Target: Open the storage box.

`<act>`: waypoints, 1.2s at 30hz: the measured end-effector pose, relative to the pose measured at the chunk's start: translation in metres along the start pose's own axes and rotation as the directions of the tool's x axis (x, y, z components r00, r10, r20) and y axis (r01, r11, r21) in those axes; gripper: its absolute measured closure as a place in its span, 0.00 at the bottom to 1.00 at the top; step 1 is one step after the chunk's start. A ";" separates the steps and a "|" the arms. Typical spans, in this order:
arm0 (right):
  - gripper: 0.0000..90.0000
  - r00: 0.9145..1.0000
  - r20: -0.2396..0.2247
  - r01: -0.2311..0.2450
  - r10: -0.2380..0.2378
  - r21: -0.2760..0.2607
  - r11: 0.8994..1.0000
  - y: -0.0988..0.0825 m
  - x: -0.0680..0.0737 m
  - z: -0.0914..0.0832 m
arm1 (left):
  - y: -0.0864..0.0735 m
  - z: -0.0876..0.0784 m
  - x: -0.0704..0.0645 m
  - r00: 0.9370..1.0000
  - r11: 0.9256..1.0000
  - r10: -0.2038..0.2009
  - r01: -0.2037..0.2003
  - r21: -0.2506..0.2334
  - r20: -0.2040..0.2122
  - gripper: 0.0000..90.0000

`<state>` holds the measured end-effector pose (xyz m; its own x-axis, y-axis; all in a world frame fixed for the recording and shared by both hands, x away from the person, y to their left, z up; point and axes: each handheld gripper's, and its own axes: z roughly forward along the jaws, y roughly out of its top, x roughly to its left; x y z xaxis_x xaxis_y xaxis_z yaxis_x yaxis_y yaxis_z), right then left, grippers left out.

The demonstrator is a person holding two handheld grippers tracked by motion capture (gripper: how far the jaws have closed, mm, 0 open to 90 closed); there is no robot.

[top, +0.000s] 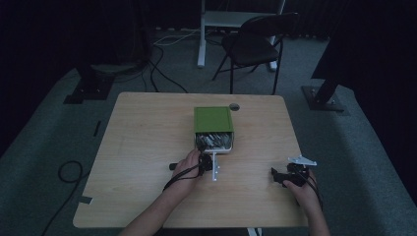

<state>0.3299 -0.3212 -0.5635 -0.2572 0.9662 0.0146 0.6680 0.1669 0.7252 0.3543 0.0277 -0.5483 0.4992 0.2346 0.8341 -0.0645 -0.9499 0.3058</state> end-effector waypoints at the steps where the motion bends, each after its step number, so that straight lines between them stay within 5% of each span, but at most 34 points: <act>1: 0.13 1.000 0.000 0.001 -0.001 0.000 1.000 0.000 0.000 0.000 | 0.000 0.000 0.000 1.000 1.000 -0.003 0.003 -0.001 0.002 0.75; 36: 0.13 1.000 0.000 0.001 -0.001 0.000 1.000 0.000 0.000 0.000 | 0.001 -0.027 -0.015 1.000 0.999 -0.011 0.011 -0.032 0.014 0.76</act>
<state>0.3299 -0.3212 -0.5636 -0.2578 0.9661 0.0139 0.6674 0.1677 0.7255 0.3233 0.0292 -0.5485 0.5120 0.2420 0.8242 -0.0867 -0.9400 0.3299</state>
